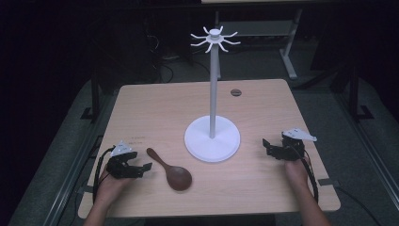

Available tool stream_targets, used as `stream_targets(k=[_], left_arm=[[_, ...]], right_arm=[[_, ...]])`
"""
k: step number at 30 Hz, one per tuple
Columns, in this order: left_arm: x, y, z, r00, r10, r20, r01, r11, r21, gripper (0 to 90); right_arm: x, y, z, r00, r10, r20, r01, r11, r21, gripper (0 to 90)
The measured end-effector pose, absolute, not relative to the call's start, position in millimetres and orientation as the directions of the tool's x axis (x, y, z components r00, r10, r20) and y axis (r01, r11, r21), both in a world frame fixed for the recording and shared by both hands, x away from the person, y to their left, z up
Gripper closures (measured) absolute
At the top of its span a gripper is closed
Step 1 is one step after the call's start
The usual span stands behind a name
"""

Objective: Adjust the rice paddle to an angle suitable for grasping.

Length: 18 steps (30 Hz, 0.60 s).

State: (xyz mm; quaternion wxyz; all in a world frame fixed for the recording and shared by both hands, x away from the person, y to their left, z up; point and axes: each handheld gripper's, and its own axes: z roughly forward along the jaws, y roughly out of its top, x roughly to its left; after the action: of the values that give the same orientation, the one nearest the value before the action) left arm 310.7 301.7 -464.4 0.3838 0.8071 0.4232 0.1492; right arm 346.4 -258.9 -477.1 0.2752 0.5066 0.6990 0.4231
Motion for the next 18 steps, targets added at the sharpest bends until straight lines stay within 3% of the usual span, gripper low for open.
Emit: stream_targets(k=[9,18], left_arm=[[312.9,302.5,-460.9,0.58,0.811,-0.076,0.586,-0.35,0.731,26.3],[319.2,299.3,-446.9,0.571,0.817,-0.073,0.569,-0.33,0.753,58.8]], right_arm=[[346.3,-258.7,-477.1,-0.335,0.941,0.036,0.471,0.134,0.872,13.4],[345.6,-257.9,-476.9,-0.338,0.941,0.029,0.468,0.141,0.872,13.4]])
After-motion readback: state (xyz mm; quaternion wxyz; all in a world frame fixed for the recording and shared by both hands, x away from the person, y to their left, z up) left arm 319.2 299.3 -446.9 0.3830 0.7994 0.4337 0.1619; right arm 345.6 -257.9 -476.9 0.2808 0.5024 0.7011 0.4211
